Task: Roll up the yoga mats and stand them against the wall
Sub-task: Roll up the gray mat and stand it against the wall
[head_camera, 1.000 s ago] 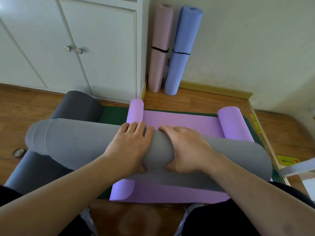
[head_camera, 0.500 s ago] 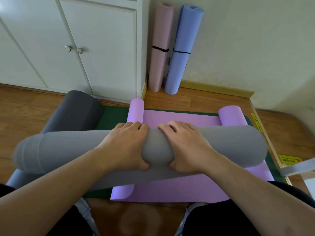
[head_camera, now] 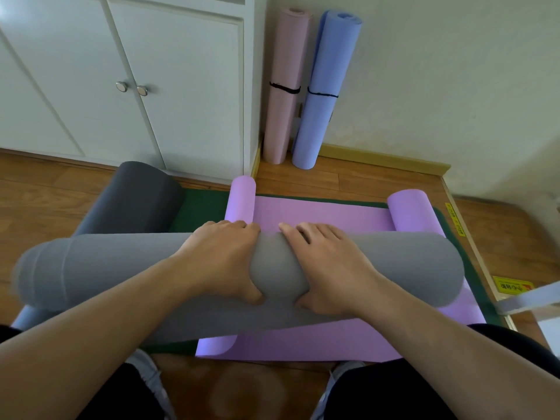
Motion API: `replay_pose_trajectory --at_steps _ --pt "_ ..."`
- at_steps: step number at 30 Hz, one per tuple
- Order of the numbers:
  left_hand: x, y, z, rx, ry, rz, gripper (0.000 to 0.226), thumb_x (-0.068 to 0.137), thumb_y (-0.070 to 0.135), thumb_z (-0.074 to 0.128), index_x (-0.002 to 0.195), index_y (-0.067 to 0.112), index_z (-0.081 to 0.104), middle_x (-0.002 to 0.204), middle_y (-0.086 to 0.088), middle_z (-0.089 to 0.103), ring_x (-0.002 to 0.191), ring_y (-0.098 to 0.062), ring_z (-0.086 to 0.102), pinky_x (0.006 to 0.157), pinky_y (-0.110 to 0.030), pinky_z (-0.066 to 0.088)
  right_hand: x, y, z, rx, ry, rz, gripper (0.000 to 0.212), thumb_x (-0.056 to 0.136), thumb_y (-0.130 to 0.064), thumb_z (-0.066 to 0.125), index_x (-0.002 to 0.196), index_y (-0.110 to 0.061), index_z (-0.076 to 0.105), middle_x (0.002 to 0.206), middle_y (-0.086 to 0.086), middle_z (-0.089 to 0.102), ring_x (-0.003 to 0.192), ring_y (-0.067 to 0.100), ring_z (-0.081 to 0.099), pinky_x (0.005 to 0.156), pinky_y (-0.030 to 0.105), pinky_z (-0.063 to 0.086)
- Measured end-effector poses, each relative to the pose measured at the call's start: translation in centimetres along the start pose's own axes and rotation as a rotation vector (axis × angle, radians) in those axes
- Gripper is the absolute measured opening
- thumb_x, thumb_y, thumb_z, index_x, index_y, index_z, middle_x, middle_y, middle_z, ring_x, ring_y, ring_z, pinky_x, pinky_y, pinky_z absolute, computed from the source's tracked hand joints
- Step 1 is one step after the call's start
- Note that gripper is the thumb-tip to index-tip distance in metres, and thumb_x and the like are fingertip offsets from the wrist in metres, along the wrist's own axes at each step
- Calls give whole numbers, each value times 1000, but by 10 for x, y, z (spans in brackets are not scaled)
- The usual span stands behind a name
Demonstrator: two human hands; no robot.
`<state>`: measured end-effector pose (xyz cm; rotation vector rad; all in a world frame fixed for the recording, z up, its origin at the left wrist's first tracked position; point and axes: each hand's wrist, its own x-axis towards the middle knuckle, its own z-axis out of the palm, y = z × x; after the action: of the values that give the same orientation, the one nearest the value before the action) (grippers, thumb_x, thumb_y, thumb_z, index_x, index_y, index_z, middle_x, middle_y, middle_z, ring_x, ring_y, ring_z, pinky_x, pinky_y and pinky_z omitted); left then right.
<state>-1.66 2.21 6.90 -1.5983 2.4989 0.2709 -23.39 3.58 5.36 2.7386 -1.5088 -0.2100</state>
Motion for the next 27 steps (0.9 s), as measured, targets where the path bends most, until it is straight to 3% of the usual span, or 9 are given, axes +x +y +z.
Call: replay_pose_trajectory --at_steps 4,7,11,14,17,22,25,27 --pt "-4 2 4 12 30 30 93 58 84 71 129 30 45 118 10 54 104 -17 55 98 -37 47 3 5 -3 41 43 -8 108 63 -59 81 152 -27 28 134 0 54 121 25 55 105 43 47" --pt "-6 11 17 140 124 99 118 58 83 73 149 20 32 135 1 47 121 -24 50 110 -42 42 2 8 -9 113 6 33 112 62 -63 84 153 -30 28 140 -2 56 125 25 57 106 42 47" --pt "2 15 25 218 173 116 110 61 75 78 145 18 34 129 -2 53 113 -26 54 102 -41 44 1 6 -13 180 -57 61 116 65 -67 84 156 -33 21 146 -3 54 129 23 55 106 39 46" --pt "6 7 17 169 170 129 101 64 75 74 143 23 39 128 2 55 113 -23 56 102 -40 45 -3 3 -10 153 -32 35 127 68 -70 81 163 -28 9 154 1 42 139 24 44 119 39 37" --pt "4 3 11 47 144 100 94 60 77 71 135 28 44 120 8 58 107 -19 58 97 -39 47 -3 2 -4 46 -11 2 139 60 -71 85 163 -25 5 149 4 38 135 27 42 118 42 37" --pt "-1 3 11 -37 132 108 100 59 81 69 142 32 40 129 12 55 116 -15 54 108 -38 43 4 5 -2 67 37 -16 111 62 -61 81 153 -28 25 134 -1 53 121 25 55 105 42 46" --pt "-5 10 18 85 178 139 121 58 84 71 154 25 28 144 4 43 130 -22 47 116 -42 38 3 11 -9 122 25 17 106 59 -63 84 147 -32 33 131 -5 60 117 23 60 100 42 50" --pt "-4 19 25 213 164 122 126 57 83 75 153 19 25 142 -2 44 125 -26 49 111 -45 41 3 12 -13 184 -54 61 106 56 -67 87 144 -35 36 130 -9 61 114 20 62 94 41 53"
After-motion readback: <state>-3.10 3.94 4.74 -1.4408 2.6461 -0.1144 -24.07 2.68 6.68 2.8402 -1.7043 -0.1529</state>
